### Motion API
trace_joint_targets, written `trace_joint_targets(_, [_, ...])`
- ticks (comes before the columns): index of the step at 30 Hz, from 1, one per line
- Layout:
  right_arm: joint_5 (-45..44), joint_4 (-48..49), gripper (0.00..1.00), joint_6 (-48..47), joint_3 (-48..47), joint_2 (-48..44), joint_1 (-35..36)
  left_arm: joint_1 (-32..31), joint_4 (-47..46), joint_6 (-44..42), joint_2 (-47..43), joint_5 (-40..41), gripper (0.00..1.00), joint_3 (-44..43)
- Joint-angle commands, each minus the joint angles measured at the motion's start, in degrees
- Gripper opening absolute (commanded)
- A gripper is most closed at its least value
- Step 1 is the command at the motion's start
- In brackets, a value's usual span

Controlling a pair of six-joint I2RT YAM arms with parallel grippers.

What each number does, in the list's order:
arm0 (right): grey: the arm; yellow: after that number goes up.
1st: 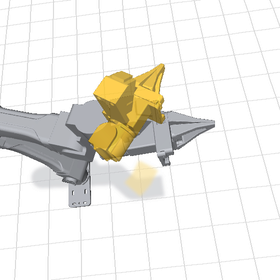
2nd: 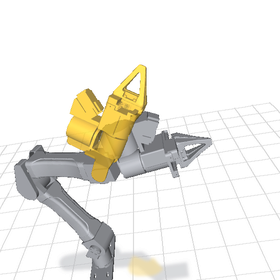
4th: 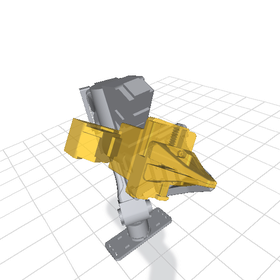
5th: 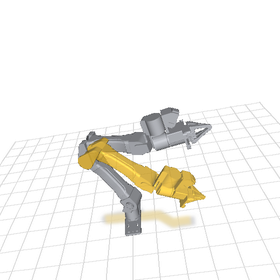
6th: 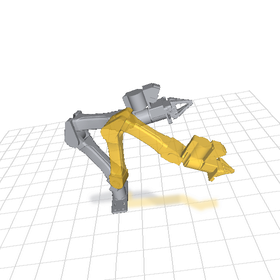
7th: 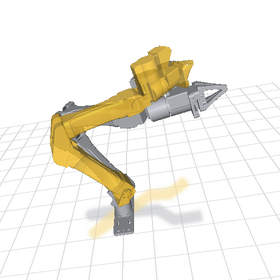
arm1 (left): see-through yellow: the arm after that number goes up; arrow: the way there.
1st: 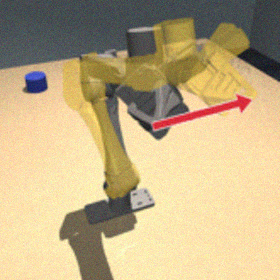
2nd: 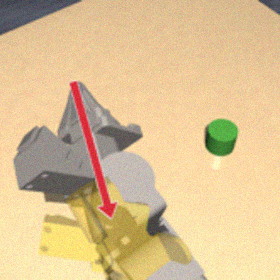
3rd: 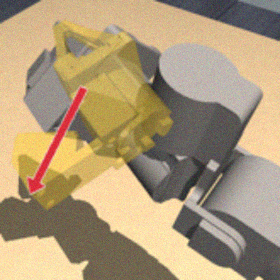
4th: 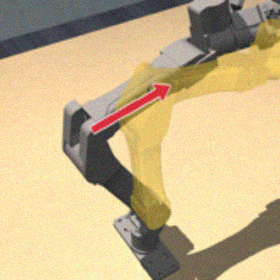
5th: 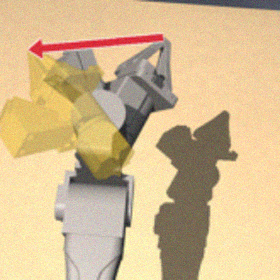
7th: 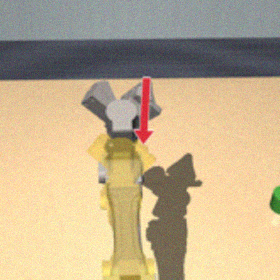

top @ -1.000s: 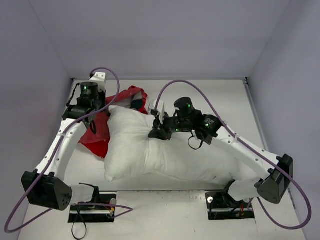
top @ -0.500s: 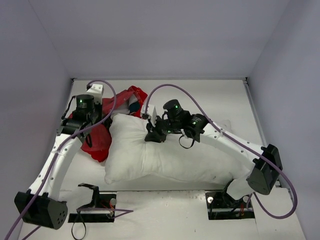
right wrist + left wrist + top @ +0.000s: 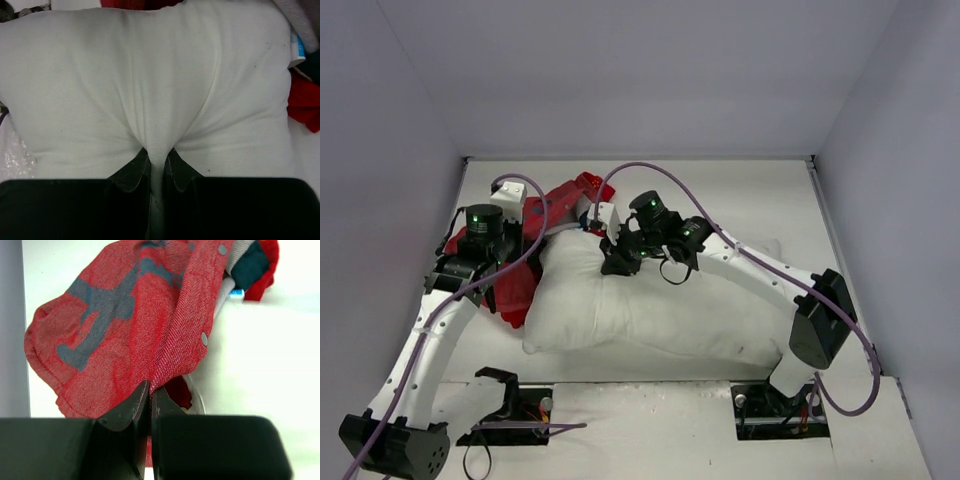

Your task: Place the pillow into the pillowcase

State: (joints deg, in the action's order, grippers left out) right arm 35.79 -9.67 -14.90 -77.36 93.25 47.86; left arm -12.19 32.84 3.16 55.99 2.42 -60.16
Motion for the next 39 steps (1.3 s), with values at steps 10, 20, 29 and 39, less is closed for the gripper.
trace_joint_targets(10, [-20.74,15.81,0.0,3.2,-9.39,2.28,-6.02,-1.61,3.28,2.03,-5.71,-2.42,0.0,-1.54])
trace_joint_targets(20, [-39.0,19.86,0.0,14.1,-7.98,8.35,-5.5,-1.79,6.89,8.7,-8.7,-10.93,0.0,-2.33])
trace_joint_targets(29, [-53.8,26.46,0.0,19.99,-6.48,3.08,-3.82,-2.05,8.99,17.05,-6.78,-16.56,0.0,-5.67])
trace_joint_targets(39, [-60.23,28.57,0.0,24.91,-2.01,6.15,0.74,-2.05,9.52,24.95,-2.91,-26.05,0.0,-15.51])
